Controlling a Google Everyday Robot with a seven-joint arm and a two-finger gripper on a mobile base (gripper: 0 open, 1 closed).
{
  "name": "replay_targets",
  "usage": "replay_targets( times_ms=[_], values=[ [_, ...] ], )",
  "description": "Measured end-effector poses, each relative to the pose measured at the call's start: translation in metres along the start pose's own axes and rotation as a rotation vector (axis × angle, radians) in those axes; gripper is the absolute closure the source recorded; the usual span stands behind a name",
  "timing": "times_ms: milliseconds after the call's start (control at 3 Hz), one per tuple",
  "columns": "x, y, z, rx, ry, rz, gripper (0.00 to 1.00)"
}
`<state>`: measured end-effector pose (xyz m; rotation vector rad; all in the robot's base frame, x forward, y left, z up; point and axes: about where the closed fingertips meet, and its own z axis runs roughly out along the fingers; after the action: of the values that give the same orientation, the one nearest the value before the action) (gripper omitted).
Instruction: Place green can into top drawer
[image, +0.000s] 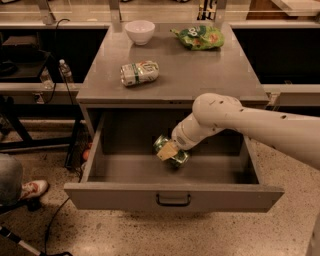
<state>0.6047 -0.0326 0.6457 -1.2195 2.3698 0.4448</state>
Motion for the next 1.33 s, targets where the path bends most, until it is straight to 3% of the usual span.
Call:
replay_targets(
  times_ms=[667, 1000, 1333],
  values=[
    [0.0049, -0.0027, 0.0134, -0.014, 0.0, 0.036, 0.22],
    [0.0054, -0.0028, 0.0148, -0.016, -0.002, 0.04, 0.01],
    [0.0054, -0.0029, 0.0144, -0.016, -0.003, 0.04, 0.0]
  ],
)
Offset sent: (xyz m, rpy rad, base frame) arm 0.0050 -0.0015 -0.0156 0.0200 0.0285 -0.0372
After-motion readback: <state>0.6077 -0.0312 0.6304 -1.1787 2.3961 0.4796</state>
